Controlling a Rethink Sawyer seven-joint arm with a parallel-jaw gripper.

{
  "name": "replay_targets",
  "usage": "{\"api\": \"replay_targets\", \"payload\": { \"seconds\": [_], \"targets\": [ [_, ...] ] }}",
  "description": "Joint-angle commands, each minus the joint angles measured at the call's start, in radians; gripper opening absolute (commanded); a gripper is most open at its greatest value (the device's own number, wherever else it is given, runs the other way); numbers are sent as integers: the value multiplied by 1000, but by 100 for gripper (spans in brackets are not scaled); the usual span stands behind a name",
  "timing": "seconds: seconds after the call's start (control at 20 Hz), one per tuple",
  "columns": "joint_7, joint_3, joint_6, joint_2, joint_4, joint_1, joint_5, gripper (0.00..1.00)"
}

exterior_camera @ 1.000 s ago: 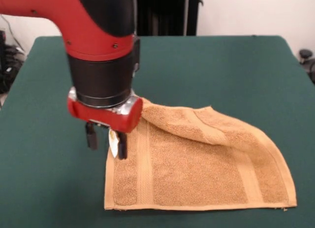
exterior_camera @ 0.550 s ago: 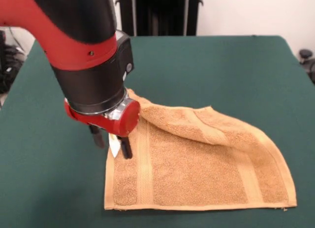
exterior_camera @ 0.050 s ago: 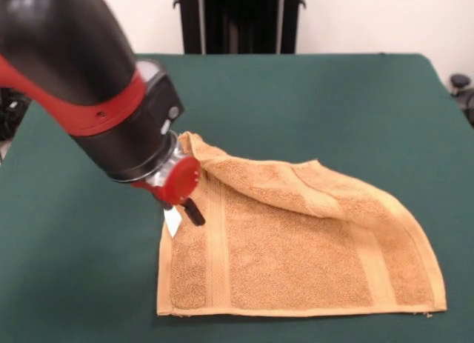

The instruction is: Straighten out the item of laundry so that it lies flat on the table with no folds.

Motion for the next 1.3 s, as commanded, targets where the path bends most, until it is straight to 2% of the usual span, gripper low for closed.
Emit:
{"api": "replay_targets", "payload": {
  "seconds": [0.05, 0.35, 0.55, 0.95, 1.3],
  "targets": [
    [-46, 70, 69, 2, 163, -1, 75, 100],
    [-20, 99, 174, 38, 167, -12, 150, 100],
    [-13, 104, 195, 62, 168, -11, 192, 100],
    [-32, 76, 193, 99, 103, 9, 195, 100],
    [-24, 85, 129, 80, 168, -3, 210, 100]
  ]
}}
